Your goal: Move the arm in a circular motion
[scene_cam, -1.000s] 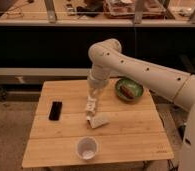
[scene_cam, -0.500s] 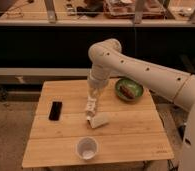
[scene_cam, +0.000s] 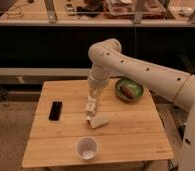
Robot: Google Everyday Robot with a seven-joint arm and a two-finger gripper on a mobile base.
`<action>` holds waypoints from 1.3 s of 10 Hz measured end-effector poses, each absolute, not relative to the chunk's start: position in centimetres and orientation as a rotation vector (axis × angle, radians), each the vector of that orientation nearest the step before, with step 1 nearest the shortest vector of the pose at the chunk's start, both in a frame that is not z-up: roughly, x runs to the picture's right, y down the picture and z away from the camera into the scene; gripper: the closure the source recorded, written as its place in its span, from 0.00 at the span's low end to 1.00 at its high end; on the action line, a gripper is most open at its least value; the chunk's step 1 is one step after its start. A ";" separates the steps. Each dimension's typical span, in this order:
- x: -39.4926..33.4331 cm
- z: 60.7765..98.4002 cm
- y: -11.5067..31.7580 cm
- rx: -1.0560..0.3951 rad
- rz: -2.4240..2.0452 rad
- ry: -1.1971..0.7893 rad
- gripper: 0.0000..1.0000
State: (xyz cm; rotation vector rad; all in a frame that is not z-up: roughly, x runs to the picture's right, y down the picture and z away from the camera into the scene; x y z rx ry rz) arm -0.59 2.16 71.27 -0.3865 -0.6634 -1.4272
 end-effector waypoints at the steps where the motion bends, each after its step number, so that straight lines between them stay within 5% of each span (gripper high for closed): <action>1: -0.2 71.9 1.7 -0.394 -1.427 -0.629 0.91; 7: 4.4 78.3 -5.6 -0.405 -1.356 -0.295 0.91; 10: 12.7 74.4 -6.6 -0.437 -1.181 -0.164 0.91; 13: 20.4 68.3 -2.4 -0.537 -1.033 -0.077 0.91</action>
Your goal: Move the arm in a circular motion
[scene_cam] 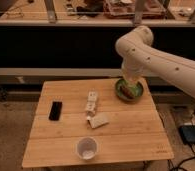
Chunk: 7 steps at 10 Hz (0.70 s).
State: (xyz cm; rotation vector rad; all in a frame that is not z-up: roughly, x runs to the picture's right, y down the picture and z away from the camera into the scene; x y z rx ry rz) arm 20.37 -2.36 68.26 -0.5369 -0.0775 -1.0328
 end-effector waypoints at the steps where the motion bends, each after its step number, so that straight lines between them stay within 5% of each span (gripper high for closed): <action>1: 21.7 66.6 -0.3 -0.564 -0.994 -0.063 0.91; 4: 19.7 63.7 4.8 -0.577 -0.973 -0.094 0.91; 7: 10.0 61.8 9.3 -0.559 -1.116 -0.195 0.91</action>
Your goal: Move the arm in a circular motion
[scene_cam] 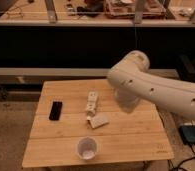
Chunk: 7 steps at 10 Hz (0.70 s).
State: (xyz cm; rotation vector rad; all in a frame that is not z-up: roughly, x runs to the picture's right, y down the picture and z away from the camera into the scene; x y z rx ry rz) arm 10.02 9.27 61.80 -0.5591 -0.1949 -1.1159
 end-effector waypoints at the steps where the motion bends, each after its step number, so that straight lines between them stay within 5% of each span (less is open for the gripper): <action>1: 6.3 61.8 10.2 -0.537 -1.151 -0.246 0.91; 4: -3.7 63.9 10.9 -0.438 -1.229 -0.407 0.91; 7: -6.7 70.8 6.0 -0.319 -1.292 -0.439 0.91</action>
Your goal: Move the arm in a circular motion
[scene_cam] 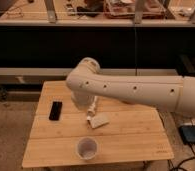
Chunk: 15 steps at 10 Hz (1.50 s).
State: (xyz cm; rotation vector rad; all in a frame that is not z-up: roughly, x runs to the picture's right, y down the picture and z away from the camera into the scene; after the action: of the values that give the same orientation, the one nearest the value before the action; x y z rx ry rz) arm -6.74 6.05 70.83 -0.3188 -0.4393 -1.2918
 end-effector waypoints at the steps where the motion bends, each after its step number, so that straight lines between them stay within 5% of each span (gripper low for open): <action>1: -5.9 73.1 3.7 -0.286 -1.297 -0.418 0.91; 4: -1.0 77.0 -4.3 -0.184 -1.241 -0.291 0.91; 7: 7.5 74.9 -9.1 -0.162 -1.156 -0.123 0.91; 11: 17.8 67.3 -1.9 -0.350 -0.988 -0.036 0.91; 15: 14.7 61.2 7.3 -0.470 -0.910 -0.178 0.91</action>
State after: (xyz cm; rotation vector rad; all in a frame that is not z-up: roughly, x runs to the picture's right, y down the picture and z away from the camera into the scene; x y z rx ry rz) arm 14.66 7.27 61.18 -0.4699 -0.1777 -0.9101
